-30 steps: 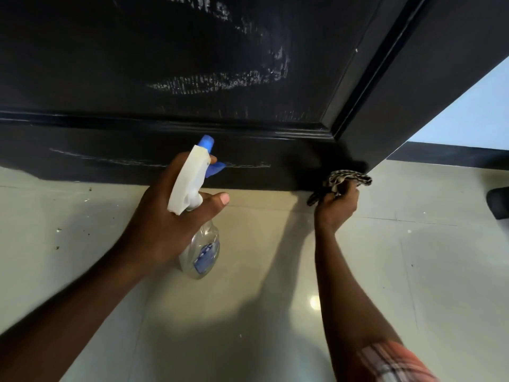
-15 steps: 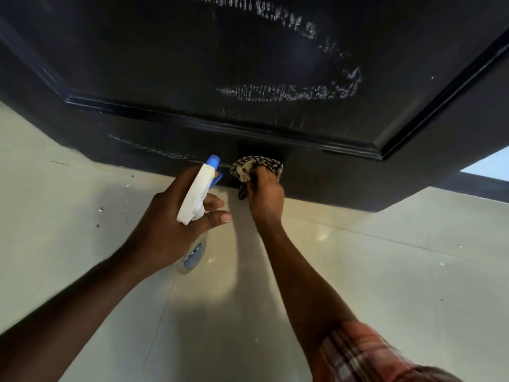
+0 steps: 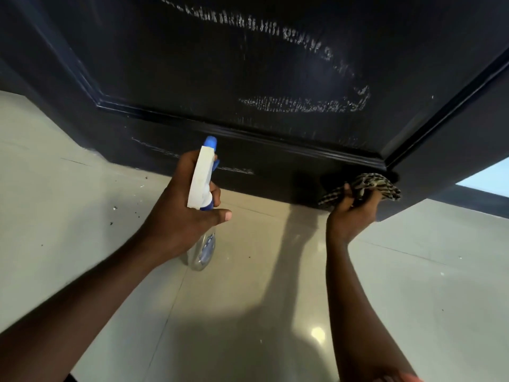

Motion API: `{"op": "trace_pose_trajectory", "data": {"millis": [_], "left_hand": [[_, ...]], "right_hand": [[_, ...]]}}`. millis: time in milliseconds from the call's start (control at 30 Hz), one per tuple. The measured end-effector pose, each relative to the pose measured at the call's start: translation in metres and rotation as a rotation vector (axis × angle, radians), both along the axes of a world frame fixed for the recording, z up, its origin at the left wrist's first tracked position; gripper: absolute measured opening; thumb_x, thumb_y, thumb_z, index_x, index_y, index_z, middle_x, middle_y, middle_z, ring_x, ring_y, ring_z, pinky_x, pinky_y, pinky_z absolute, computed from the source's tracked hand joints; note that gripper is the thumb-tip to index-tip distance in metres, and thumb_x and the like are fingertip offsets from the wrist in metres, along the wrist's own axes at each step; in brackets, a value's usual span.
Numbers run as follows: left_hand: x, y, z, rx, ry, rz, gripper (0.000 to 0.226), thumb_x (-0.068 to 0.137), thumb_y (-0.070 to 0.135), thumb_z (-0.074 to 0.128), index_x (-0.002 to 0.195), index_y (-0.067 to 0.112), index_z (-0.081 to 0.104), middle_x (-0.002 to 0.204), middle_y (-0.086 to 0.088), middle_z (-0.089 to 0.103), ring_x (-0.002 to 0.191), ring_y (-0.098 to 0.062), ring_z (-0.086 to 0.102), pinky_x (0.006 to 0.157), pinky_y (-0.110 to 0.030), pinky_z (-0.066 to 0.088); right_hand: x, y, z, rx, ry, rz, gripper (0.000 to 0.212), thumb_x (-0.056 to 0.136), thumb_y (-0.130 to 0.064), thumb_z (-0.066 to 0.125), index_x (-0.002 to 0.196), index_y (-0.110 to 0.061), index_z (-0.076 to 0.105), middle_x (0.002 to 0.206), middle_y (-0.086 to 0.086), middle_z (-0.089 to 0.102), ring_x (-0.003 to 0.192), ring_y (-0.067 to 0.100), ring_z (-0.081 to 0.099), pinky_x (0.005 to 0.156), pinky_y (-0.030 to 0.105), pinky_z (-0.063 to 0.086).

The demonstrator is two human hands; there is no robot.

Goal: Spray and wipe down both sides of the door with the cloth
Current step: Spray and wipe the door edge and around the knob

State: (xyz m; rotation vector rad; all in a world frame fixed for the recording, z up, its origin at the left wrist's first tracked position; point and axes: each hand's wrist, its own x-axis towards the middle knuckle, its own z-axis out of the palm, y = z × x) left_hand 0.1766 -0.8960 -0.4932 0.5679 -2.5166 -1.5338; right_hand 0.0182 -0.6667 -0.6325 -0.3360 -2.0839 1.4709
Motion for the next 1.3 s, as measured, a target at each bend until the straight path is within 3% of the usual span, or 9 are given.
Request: {"op": "trace_pose_trajectory", "data": {"millis": [133, 233, 333, 500, 700, 800, 1000, 1167, 1300], "left_hand": [[-0.003, -0.002, -0.003, -0.049, -0.03, 0.02, 0.07, 0.077, 0.007, 0.076, 0.123, 0.032, 0.029, 0.084, 0.011, 0.047, 0.082, 0.009, 0.054, 0.061, 0.004, 0.039], [-0.005, -0.006, -0.008, -0.037, -0.087, 0.037, 0.065, 0.078, 0.01, 0.076, 0.13, 0.019, 0.04, 0.095, 0.0, 0.051, 0.094, -0.014, 0.054, 0.082, -0.015, 0.046], [-0.005, -0.012, -0.018, -0.016, -0.158, 0.035, 0.067, 0.075, 0.018, 0.078, 0.132, 0.007, 0.046, 0.107, -0.01, 0.055, 0.105, -0.029, 0.055, 0.097, -0.039, 0.049], [-0.007, -0.018, -0.021, -0.002, -0.166, 0.003, 0.057, 0.077, 0.011, 0.076, 0.123, 0.022, 0.046, 0.095, 0.005, 0.063, 0.094, -0.014, 0.061, 0.075, -0.004, 0.04], [-0.005, -0.03, -0.016, 0.029, -0.119, -0.026, 0.066, 0.081, 0.008, 0.071, 0.134, 0.023, 0.036, 0.105, 0.019, 0.058, 0.097, -0.005, 0.058, 0.092, -0.022, 0.041], [-0.006, -0.044, -0.011, 0.001, -0.106, -0.037, 0.07, 0.08, 0.009, 0.073, 0.136, 0.027, 0.035, 0.11, 0.014, 0.062, 0.099, -0.001, 0.062, 0.084, -0.006, 0.044], [-0.002, -0.064, 0.004, -0.156, -0.086, 0.035, 0.066, 0.078, 0.011, 0.077, 0.127, 0.029, 0.036, 0.106, 0.021, 0.053, 0.088, 0.007, 0.058, 0.063, 0.007, 0.036], [0.009, -0.09, 0.0, -0.25, -0.176, 0.135, 0.077, 0.072, 0.03, 0.08, 0.137, 0.02, 0.04, 0.12, -0.003, 0.061, 0.101, -0.022, 0.06, 0.088, -0.027, 0.047], [0.02, -0.1, 0.001, -0.27, -0.27, 0.137, 0.088, 0.065, 0.048, 0.074, 0.14, 0.021, 0.038, 0.123, -0.005, 0.063, 0.106, -0.028, 0.061, 0.099, -0.042, 0.048]], "right_hand": [[0.013, -0.062, 0.012, 0.105, 0.025, 0.226, 0.027, 0.085, 0.005, 0.059, 0.112, 0.005, 0.059, 0.108, 0.015, 0.061, 0.098, 0.007, 0.048, 0.091, 0.01, 0.038], [0.02, -0.117, 0.026, 0.297, 0.031, 0.512, 0.027, 0.087, -0.001, 0.063, 0.114, -0.001, 0.061, 0.113, 0.016, 0.062, 0.104, 0.024, 0.058, 0.091, 0.027, 0.045], [0.021, -0.145, 0.03, 0.397, 0.032, 0.61, 0.025, 0.087, -0.004, 0.066, 0.111, -0.003, 0.06, 0.112, 0.016, 0.061, 0.098, 0.028, 0.062, 0.078, 0.029, 0.048], [0.022, -0.121, 0.02, 0.419, -0.01, 0.552, 0.028, 0.089, -0.008, 0.065, 0.116, -0.007, 0.058, 0.116, 0.012, 0.061, 0.101, 0.023, 0.062, 0.081, 0.027, 0.048], [0.013, -0.015, -0.019, 0.293, -0.173, 0.138, 0.018, 0.086, -0.006, 0.058, 0.104, -0.003, 0.056, 0.101, 0.018, 0.066, 0.089, 0.035, 0.061, 0.07, 0.023, 0.032], [0.011, -0.001, -0.018, 0.243, -0.201, 0.104, 0.016, 0.09, -0.009, 0.058, 0.102, -0.001, 0.052, 0.097, 0.018, 0.068, 0.085, 0.033, 0.062, 0.067, 0.022, 0.032], [0.021, -0.107, -0.022, 0.399, -0.158, 0.596, 0.012, 0.091, -0.014, 0.063, 0.099, -0.005, 0.061, 0.09, 0.013, 0.07, 0.079, 0.031, 0.066, 0.068, 0.037, 0.052], [0.027, -0.215, -0.023, 0.731, -0.214, 0.864, 0.027, 0.098, -0.021, 0.05, 0.122, -0.009, 0.054, 0.109, 0.017, 0.066, 0.099, 0.034, 0.064, 0.082, 0.04, 0.051], [0.035, -0.216, -0.027, 0.714, -0.21, 0.809, 0.025, 0.097, -0.018, 0.053, 0.121, -0.008, 0.054, 0.106, 0.017, 0.067, 0.096, 0.038, 0.064, 0.078, 0.044, 0.052]]}}
